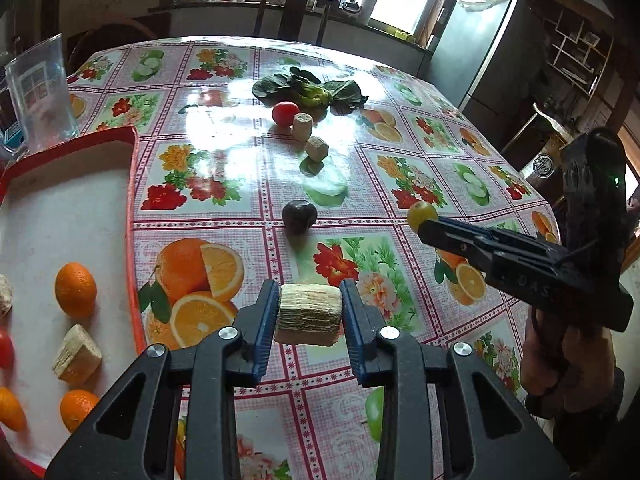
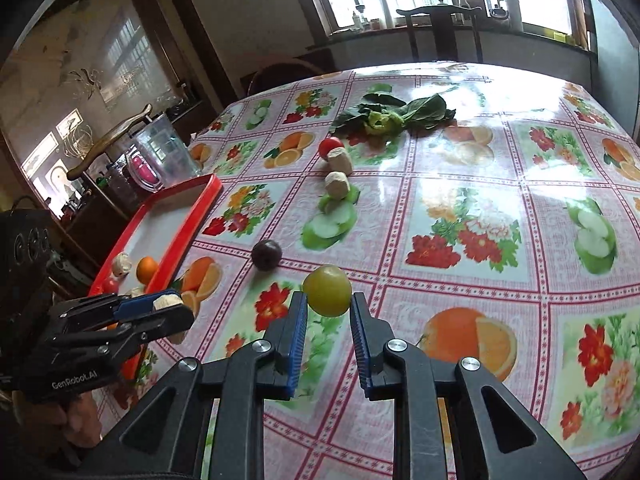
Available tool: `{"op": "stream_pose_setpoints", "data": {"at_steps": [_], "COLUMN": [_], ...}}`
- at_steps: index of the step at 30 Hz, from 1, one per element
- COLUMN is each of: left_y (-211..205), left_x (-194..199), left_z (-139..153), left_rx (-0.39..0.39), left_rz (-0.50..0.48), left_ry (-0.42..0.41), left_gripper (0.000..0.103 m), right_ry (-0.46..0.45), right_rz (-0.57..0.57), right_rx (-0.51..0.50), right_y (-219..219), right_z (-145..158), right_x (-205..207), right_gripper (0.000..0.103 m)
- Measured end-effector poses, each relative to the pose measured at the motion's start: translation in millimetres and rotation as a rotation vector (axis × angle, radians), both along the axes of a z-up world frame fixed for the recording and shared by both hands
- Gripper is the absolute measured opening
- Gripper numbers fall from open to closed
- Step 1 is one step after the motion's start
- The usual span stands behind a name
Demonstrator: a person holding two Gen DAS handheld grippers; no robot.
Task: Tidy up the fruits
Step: 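Carry the beige block and green-yellow fruit into the tray and open both tools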
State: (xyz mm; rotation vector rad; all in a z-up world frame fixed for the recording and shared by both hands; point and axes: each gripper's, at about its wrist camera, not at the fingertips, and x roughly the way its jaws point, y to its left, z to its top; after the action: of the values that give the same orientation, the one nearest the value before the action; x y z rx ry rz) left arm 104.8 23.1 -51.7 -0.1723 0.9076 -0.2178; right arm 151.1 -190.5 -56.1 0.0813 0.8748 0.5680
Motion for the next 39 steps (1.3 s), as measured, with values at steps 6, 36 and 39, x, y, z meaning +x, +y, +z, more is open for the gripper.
{"op": "stream_pose_setpoints", "data": {"at_steps": [6,36,39], "left_y": [18.9,118.0,124.7], "left_x": [-22.1,-107.5,-110.3], "left_z": [12.8,18.9,17.9], "left_rx": [0.009,0.048,0.041], "left_rz": [0.053,0.286,0.295], "left_ry": [-0.029,-0.087,-0.088], "left_gripper": [0.029,0.029,0.029], "right_ry": [-0.003,-0.018,-0.016], "right_rz": [0.04,0.263,0.268], "right_rx": [0.026,0.036,0.03], "right_y": [18.8,136.6,139.1], "right_z": [7.4,18.7,18.8], "right_x": [-30.4,-118.7,-118.7], "right_gripper": [0.022,0.022,0.022]}}
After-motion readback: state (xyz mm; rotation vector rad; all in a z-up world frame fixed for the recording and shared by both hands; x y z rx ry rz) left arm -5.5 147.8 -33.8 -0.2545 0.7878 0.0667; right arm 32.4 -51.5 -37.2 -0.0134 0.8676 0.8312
